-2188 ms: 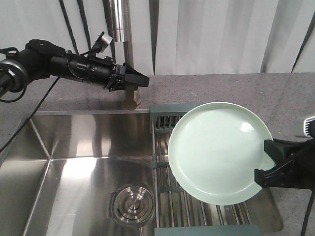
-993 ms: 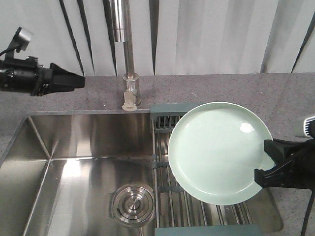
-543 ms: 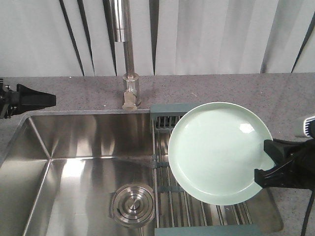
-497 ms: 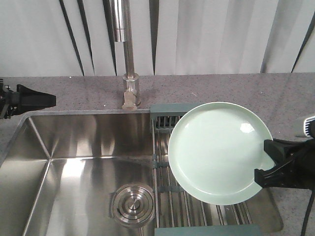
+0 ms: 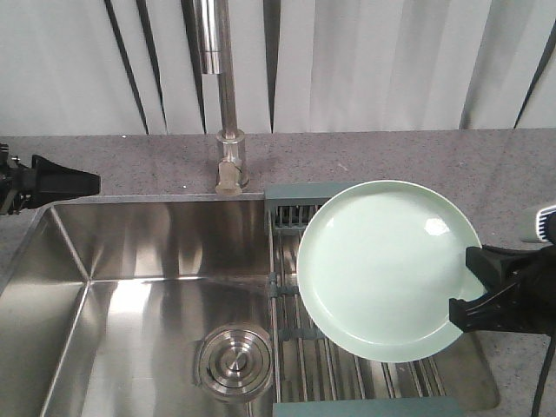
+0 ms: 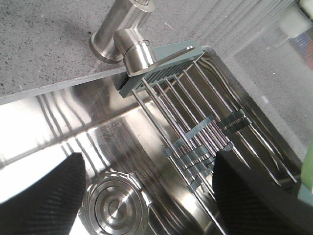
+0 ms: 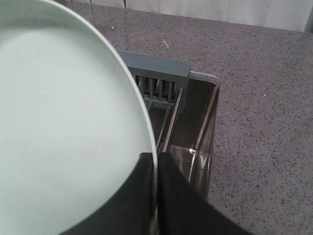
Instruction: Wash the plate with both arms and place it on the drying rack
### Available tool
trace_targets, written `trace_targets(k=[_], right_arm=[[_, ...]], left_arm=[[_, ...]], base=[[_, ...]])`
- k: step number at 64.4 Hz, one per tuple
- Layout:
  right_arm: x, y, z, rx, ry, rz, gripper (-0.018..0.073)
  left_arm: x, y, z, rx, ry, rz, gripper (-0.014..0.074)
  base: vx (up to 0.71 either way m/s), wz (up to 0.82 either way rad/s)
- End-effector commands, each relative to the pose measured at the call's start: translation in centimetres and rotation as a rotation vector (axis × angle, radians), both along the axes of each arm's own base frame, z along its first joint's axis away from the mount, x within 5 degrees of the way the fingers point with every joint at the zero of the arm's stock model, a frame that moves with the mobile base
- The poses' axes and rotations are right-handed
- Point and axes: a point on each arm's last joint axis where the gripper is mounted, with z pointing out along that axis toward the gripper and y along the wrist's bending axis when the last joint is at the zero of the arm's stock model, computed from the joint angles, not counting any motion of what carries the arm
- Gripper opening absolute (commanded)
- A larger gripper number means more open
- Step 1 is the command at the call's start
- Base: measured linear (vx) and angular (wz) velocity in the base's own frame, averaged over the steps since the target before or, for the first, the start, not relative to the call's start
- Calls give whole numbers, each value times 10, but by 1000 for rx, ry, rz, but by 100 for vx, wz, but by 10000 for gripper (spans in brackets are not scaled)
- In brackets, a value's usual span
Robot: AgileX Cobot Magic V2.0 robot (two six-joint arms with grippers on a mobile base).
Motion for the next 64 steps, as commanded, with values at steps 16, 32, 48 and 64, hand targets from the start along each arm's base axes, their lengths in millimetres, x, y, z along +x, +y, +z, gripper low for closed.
trace_targets(k=[16,32,48,64], right_arm=[[4,0,18,26,-112,-6,-8],[5,0,21,50,-144,-14,-8],[8,4,31,244,-20,-76,-8],[39,22,79,88,272,45,-8]], left_arm=[[-6,-7,29,-58,-84,-30,524],[-6,-7,29,-58,-84,-29,524],[-6,-7,29,-57,-85,-28,524],[-6,-7,29,-57,-85,-28,524]], base=[[0,0],[0,0],[0,0],[0,0]])
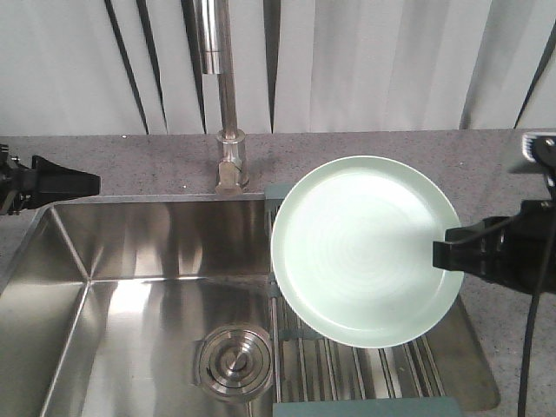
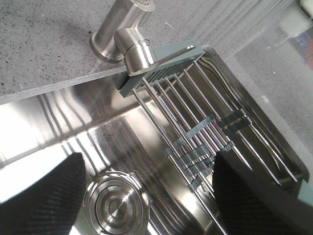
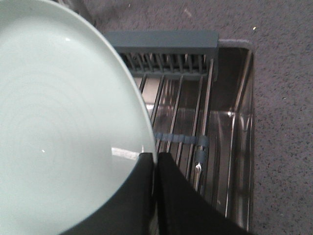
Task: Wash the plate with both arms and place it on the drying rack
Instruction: 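Raise the plate with the right gripper and swing it over the sink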
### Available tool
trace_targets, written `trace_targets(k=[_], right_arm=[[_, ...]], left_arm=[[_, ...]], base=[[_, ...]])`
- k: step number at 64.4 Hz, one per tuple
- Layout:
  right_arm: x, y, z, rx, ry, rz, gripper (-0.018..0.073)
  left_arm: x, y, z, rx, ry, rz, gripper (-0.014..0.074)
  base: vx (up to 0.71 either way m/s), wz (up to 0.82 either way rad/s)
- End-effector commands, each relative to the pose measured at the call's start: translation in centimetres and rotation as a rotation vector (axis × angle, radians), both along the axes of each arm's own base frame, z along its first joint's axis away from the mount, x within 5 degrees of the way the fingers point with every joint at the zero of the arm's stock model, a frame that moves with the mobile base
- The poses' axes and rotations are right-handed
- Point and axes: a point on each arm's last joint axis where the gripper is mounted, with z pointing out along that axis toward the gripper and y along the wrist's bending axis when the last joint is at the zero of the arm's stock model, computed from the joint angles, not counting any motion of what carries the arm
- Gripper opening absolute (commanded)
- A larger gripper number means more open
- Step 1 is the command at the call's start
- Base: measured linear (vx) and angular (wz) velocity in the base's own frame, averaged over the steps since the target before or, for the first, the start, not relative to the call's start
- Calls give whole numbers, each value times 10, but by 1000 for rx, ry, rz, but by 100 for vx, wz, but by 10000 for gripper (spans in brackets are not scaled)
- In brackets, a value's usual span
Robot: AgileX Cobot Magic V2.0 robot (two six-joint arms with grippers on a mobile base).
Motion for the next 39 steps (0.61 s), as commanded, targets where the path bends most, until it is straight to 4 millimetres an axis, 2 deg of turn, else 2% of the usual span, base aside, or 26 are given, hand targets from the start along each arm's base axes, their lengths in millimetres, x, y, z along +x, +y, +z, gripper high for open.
trace_targets(k=[1,12,18,27,39], right_arm=[[14,6,37,-46,-2,70,-8],[43,17,71,-73,50,128,-8],[59,22,80,-85,93,154,-8],[82,33,79,-97,206,208,-8],[113,57,58,-133,337,300,-8]], left_arm=[[-6,-7,29,-60,-85,-27,524],[-6,-7,29,-60,-85,-27,524],[-6,-7,29,-60,-85,-27,524],[-6,-7,29,-60,-85,-27,524],[-6,-7,29,-60,-86,-27,524]], base=[[0,0],[0,0],[0,0],[0,0],[0,0]])
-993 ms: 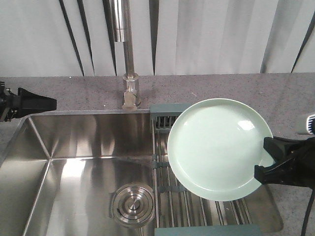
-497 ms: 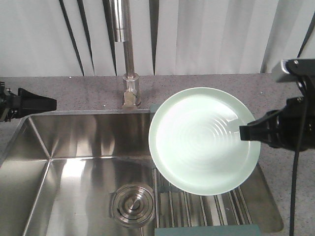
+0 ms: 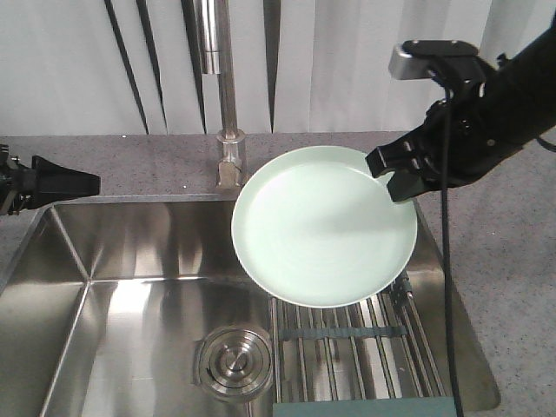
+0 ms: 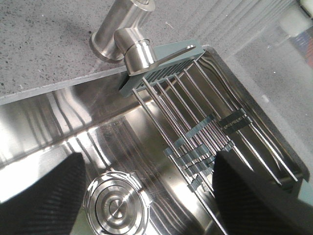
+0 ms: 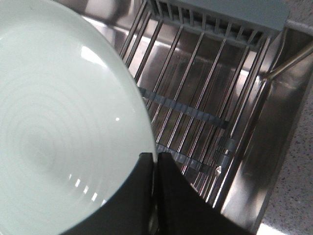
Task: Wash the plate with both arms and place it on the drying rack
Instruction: 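Raise the plate with the right gripper and swing it over the sink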
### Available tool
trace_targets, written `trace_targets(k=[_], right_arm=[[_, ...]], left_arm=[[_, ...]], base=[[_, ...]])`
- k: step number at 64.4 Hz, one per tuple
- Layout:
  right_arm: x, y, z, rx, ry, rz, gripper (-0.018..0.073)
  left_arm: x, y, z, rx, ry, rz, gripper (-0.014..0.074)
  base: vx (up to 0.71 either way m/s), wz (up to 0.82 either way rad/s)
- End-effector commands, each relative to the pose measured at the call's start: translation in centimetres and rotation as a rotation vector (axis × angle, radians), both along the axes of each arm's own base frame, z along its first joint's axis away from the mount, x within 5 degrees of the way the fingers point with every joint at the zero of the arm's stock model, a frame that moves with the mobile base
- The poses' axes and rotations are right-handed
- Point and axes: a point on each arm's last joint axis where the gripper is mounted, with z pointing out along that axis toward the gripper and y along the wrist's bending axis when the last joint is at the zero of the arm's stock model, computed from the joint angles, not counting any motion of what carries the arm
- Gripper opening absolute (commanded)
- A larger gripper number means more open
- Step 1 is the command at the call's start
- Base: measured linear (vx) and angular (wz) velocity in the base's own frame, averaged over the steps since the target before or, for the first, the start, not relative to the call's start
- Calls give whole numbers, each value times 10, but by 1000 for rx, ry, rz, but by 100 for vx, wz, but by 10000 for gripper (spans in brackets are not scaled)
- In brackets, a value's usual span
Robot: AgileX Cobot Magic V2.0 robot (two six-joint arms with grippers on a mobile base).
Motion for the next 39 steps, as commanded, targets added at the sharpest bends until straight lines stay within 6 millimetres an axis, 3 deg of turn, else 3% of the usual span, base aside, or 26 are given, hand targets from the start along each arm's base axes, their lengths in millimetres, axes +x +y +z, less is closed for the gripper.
trace_targets(k=[1,10,22,39], right_arm=[[7,15,11,31,-32,45,-8],[18,47,2,32,-13,118,-8],[19,81,8,94,-33,153,-8],[33,86,23,185,-223,107,-8]], left_arm=[[-6,-7,29,-61,-84,-26,524],[-6,-7,29,-61,-84,-26,524],[-6,-7,29,-61,-84,-26,524],[-6,-7,29,-61,-84,-26,524]], base=[[0,0],[0,0],[0,0],[0,0]])
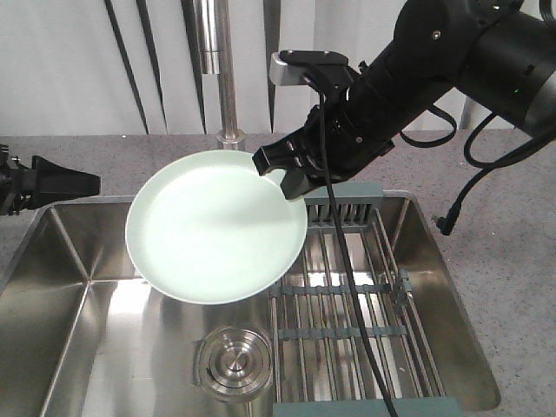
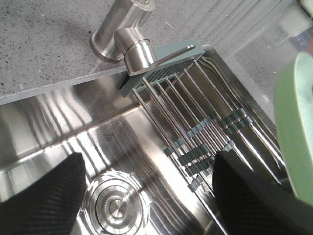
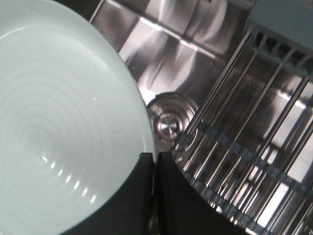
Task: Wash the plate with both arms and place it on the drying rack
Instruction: 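Raise the plate with the right gripper and swing it over the sink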
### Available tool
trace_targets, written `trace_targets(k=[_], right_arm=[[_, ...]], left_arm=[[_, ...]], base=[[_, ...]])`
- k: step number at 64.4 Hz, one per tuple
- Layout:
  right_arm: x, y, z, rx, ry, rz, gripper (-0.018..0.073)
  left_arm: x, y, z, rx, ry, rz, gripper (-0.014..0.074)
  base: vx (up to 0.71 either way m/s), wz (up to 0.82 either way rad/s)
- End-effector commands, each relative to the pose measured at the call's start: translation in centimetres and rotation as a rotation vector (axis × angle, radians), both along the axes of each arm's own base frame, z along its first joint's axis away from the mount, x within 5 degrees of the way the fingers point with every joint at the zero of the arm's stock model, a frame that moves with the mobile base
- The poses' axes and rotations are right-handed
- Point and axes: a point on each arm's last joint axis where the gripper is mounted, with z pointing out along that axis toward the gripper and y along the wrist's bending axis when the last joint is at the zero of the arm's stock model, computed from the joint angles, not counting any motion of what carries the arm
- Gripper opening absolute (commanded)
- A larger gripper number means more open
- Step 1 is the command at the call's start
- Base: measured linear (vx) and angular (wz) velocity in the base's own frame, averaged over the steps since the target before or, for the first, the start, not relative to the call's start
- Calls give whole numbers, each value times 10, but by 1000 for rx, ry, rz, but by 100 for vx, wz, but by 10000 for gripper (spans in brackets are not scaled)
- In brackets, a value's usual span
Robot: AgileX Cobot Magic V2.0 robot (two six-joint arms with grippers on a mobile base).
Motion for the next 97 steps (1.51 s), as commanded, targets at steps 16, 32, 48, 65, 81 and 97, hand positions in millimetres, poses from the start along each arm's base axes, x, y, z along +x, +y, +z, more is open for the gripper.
trace_targets(k=[16,32,48,65,81,97], right_arm=[[26,-18,48,21,-497,-153,-8],[21,-38,33,-207,-358,-212,-8],[1,-25,23,-77,-74,-186,-8],[22,-3,36,197,-301,-143,-8],[44,-15,18,-43,-437,-156,-8],[30,-39,10,-303,-268,-223,-8]], left_arm=[[-6,-7,29,-61,-83,-26,524],[-6,-7,29,-61,-83,-26,524],[-6,-7,29,-61,-83,-26,524],[-6,-7,29,-61,-83,-26,524],[-6,-7,29,-61,-83,-26,524],[-6,-7,29,-61,-83,-26,524]], base=[[0,0],[0,0],[0,0],[0,0],[0,0],[0,0]])
